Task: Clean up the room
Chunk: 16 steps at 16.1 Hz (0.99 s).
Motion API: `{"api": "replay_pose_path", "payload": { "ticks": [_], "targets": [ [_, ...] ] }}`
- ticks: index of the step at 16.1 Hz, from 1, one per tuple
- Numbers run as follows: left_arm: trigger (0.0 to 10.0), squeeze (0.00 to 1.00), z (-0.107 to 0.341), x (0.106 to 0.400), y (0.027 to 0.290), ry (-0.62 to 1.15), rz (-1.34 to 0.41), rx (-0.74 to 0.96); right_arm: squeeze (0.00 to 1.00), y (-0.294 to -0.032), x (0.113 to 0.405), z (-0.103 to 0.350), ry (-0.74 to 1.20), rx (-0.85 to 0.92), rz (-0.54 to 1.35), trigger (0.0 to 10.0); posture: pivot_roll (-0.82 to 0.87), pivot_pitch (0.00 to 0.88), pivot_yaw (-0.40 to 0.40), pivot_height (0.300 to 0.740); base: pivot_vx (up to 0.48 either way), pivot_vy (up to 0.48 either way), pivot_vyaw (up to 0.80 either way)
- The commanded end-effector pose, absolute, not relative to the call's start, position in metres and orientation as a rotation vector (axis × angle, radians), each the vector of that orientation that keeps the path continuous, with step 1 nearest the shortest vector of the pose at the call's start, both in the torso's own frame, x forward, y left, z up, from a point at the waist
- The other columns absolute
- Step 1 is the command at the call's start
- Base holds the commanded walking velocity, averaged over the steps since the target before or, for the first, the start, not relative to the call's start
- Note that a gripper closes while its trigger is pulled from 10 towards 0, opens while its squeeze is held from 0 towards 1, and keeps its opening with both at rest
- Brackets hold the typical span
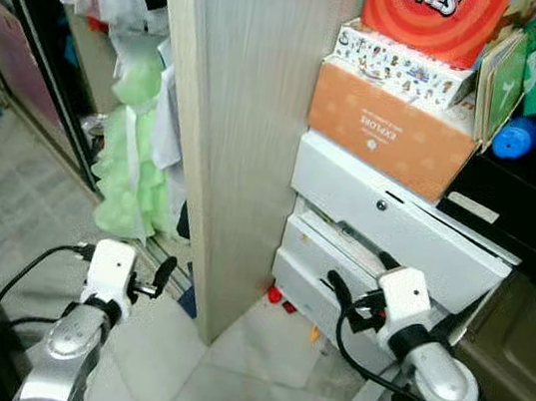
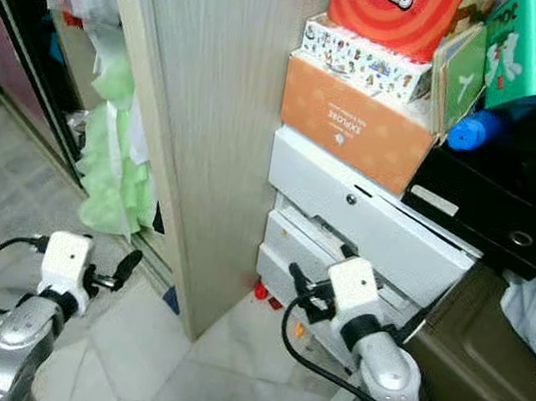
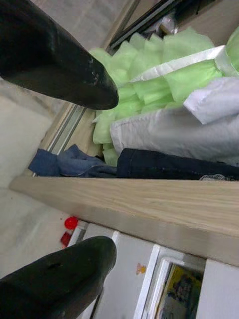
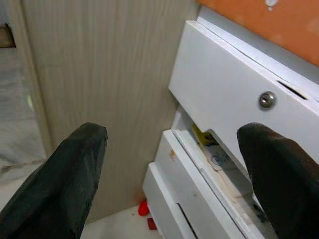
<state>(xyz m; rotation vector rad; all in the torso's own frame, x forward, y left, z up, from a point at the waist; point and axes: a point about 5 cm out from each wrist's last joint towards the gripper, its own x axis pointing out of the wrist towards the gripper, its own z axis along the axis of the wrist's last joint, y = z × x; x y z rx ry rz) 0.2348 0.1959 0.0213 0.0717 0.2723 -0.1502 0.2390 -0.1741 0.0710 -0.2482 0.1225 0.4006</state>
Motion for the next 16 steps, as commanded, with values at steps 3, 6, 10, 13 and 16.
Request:
{"api": "replay_pose_path", "payload": {
  "ticks": [3, 6, 10, 13, 16],
  "targets": [
    [10.0, 0.00, 0.038, 0.254, 0.207, 0.219, -0.093, 0.028, 0.00, -0.139, 0.260, 0.081, 0.041, -0.224, 0.488, 10.0, -0.02, 0.000, -0.003, 0.740, 0.000, 0.000, 0.00],
    [10.0, 0.00, 0.037, 0.271, 0.214, 0.220, 0.021, -0.044, 0.00, -0.138, 0.277, 0.075, 0.061, -0.170, 0.330, 10.0, -0.02, 0.000, -0.002, 0.740, 0.000, 0.000, 0.00],
    [10.0, 0.00, 0.034, 0.280, 0.180, 0.188, -0.130, 0.034, 0.00, -0.169, 0.291, 0.089, -0.006, -0.186, 0.103, 10.0, -0.02, 0.000, -0.036, 0.740, 0.000, 0.000, 0.00],
    [10.0, 0.00, 0.040, 0.273, 0.191, 0.155, -0.144, 0.057, 0.00, -0.173, 0.270, 0.085, -0.019, -0.215, 0.098, 10.0, -0.08, 0.000, 0.057, 0.740, 0.000, 0.000, 0.00],
    [10.0, 0.00, 0.036, 0.255, 0.194, 0.164, -0.158, 0.089, 0.00, -0.191, 0.237, 0.075, 0.033, -0.248, 0.079, 10.0, -0.08, 0.000, 0.075, 0.740, 0.000, 0.000, 0.00]
  ]
}}
